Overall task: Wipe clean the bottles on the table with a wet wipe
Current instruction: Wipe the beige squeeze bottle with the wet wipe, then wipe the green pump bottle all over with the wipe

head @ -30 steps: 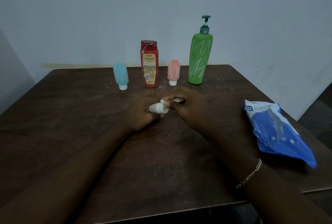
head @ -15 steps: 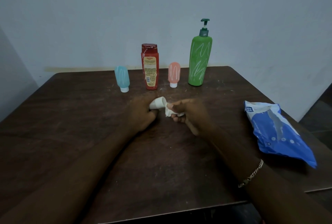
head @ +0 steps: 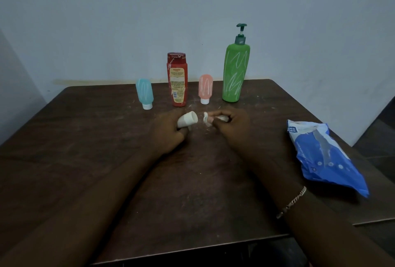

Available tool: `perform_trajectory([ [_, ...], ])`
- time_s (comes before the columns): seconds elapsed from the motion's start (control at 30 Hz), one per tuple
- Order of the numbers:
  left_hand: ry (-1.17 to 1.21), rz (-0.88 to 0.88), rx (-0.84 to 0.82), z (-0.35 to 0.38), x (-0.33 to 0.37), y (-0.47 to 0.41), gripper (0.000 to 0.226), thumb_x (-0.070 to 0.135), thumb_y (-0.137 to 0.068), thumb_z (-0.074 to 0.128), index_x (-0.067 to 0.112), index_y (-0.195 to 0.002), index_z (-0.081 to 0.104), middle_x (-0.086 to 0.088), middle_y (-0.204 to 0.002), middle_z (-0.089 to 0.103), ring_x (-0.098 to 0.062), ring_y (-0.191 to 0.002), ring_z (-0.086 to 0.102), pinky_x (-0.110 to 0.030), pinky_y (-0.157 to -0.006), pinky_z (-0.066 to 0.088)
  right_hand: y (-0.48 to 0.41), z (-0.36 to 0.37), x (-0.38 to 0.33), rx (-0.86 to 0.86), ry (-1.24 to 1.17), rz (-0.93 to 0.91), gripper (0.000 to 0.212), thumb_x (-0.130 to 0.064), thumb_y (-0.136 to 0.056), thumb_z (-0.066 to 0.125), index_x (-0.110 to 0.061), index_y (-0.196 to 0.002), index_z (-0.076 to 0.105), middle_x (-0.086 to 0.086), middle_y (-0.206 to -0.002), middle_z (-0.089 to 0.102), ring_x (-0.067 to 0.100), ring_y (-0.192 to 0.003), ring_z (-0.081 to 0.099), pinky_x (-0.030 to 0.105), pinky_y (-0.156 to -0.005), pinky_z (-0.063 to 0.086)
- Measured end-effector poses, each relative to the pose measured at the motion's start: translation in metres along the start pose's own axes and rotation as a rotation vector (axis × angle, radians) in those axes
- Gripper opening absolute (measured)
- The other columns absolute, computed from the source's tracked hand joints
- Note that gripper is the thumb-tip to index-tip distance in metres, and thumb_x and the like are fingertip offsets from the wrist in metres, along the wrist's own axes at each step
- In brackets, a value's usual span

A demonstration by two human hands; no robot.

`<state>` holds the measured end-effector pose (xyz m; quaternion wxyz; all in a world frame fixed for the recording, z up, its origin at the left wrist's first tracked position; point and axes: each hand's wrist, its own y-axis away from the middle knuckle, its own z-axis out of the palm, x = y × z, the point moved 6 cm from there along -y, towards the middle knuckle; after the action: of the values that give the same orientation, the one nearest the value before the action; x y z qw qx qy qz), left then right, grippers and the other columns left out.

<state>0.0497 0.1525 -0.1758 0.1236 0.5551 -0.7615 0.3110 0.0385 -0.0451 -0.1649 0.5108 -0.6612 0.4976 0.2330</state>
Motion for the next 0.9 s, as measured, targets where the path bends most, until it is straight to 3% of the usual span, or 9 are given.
perform_trajectory([
  [0.1,-0.015,-0.053,-0.002,-0.001,0.005,-0.002,0.04,0.025,-0.085,0.073,0.03,-0.115,0.046,0.002,-0.117,0.063,-0.017,-0.106,0.062,-0.043,-0.091,0.055,-0.005,-0.011,0.011,0.056,-0.161,0.107,0.015,-0.011,-0.086,0.072,-0.011,-0.101,0.077,0.002,-0.09,0.076,0.012,-0.077,0.072,0.025,-0.071,0.058],
  [0.23,0.149,-0.171,-0.037,-0.005,0.009,-0.004,0.043,0.025,-0.091,0.067,0.03,-0.115,0.032,-0.001,-0.11,0.062,-0.018,-0.087,0.068,-0.043,-0.077,0.061,-0.011,-0.022,0.026,0.191,-0.266,0.158,0.007,-0.003,-0.092,0.062,0.0,-0.097,0.066,0.013,-0.085,0.073,0.017,-0.068,0.073,0.026,-0.06,0.058],
  [0.33,0.234,-0.177,-0.127,-0.003,0.019,-0.007,0.031,0.024,-0.098,0.056,0.027,-0.116,0.031,-0.006,-0.093,0.067,-0.025,-0.07,0.069,-0.043,-0.065,0.062,-0.018,-0.036,0.044,0.297,-0.288,0.199,0.016,-0.001,-0.095,0.055,-0.007,-0.106,0.065,0.017,-0.089,0.072,0.017,-0.068,0.073,0.022,-0.06,0.056],
  [0.43,0.175,-0.097,-0.191,-0.003,0.04,-0.022,0.027,0.019,-0.099,0.055,0.024,-0.117,0.036,-0.007,-0.099,0.064,-0.022,-0.07,0.07,-0.034,-0.061,0.06,-0.022,-0.047,0.06,0.386,-0.289,0.274,0.022,-0.007,-0.09,0.058,-0.011,-0.108,0.07,0.011,-0.096,0.075,0.013,-0.081,0.072,0.028,-0.077,0.06],
  [0.53,0.121,0.006,-0.189,-0.004,0.066,-0.046,0.032,0.015,-0.097,0.061,0.019,-0.123,0.042,-0.005,-0.11,0.059,-0.015,-0.072,0.07,-0.021,-0.058,0.055,-0.025,-0.06,0.07,0.418,-0.255,0.3,0.034,-0.002,-0.088,0.064,-0.007,-0.121,0.067,0.002,-0.105,0.07,-0.002,-0.083,0.064,0.012,-0.08,0.052],
  [0.63,0.057,0.127,-0.128,-0.005,0.093,-0.076,0.034,0.015,-0.091,0.069,0.012,-0.122,0.054,-0.008,-0.112,0.064,-0.014,-0.073,0.072,-0.029,-0.064,0.061,-0.025,-0.07,0.08,0.393,-0.233,0.316,0.042,-0.008,-0.084,0.06,-0.018,-0.124,0.066,0.004,-0.106,0.071,0.012,-0.09,0.066,0.029,-0.087,0.054],
  [0.7,0.016,0.172,-0.07,-0.002,0.11,-0.1,0.037,0.021,-0.083,0.076,0.012,-0.116,0.063,-0.009,-0.111,0.067,-0.019,-0.083,0.069,-0.03,-0.068,0.058,-0.023,-0.076,0.085,0.379,-0.001,0.361,0.039,-0.021,-0.087,0.057,-0.031,-0.123,0.065,-0.004,-0.11,0.07,0.012,-0.098,0.064,0.029,-0.089,0.052],
  [0.8,-0.046,0.213,-0.025,0.012,0.137,-0.135,0.041,0.028,-0.074,0.083,0.014,-0.108,0.065,-0.004,-0.105,0.064,-0.019,-0.09,0.059,-0.022,-0.063,0.044,-0.024,-0.082,0.091,0.584,-0.061,0.389,0.029,-0.013,-0.088,0.059,-0.013,-0.113,0.072,0.007,-0.106,0.072,0.016,-0.095,0.067,0.023,-0.084,0.055],
  [0.9,-0.053,0.255,-0.061,0.037,0.164,-0.164,0.041,0.024,-0.074,0.083,0.012,-0.107,0.062,-0.004,-0.099,0.061,-0.021,-0.089,0.058,-0.03,-0.068,0.05,-0.023,-0.082,0.102,0.681,-0.081,0.448,0.024,-0.01,-0.083,0.06,-0.012,-0.103,0.074,0.006,-0.098,0.074,0.02,-0.091,0.069,0.038,-0.088,0.056],
])
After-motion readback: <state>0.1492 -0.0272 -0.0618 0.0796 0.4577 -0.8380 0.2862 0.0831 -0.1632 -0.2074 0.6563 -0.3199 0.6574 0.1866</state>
